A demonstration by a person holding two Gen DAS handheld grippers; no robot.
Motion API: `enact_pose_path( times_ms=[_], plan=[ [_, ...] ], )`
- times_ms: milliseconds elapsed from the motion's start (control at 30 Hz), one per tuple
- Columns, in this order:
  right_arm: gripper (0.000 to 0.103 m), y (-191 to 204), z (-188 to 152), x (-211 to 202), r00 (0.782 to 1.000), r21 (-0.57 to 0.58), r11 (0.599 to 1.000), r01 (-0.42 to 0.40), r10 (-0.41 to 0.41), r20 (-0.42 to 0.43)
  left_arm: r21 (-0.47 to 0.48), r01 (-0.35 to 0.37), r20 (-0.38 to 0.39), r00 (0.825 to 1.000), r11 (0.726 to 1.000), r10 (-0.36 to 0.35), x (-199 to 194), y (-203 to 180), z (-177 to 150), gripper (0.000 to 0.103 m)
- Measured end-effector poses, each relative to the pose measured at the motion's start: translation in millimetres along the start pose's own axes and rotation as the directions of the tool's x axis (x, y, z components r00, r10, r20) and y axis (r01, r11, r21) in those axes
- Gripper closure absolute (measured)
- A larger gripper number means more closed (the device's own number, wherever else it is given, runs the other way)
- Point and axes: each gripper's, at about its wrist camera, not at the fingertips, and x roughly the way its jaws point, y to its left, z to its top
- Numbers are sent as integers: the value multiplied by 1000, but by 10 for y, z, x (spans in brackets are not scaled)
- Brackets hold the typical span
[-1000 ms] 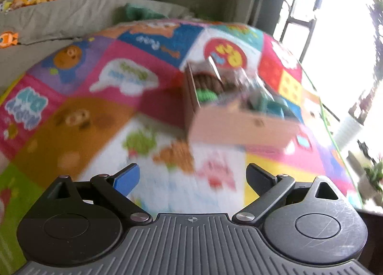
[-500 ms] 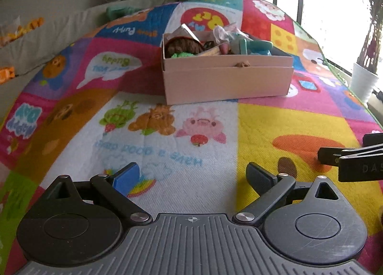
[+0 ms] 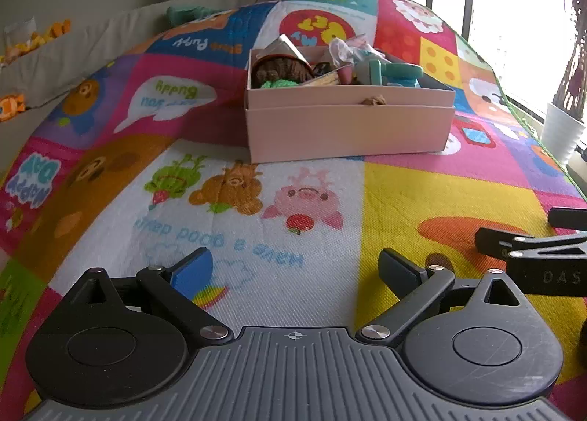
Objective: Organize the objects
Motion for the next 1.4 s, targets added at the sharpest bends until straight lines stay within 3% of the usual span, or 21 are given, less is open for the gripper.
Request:
enact_pose_path(
  times_ms=[1400],
  plan=[
    [0, 62, -24, -71, 1000, 7, 1000, -2, 2, 0, 2, 0, -1, 1000, 1000, 0, 6, 4, 0, 2]
  ],
)
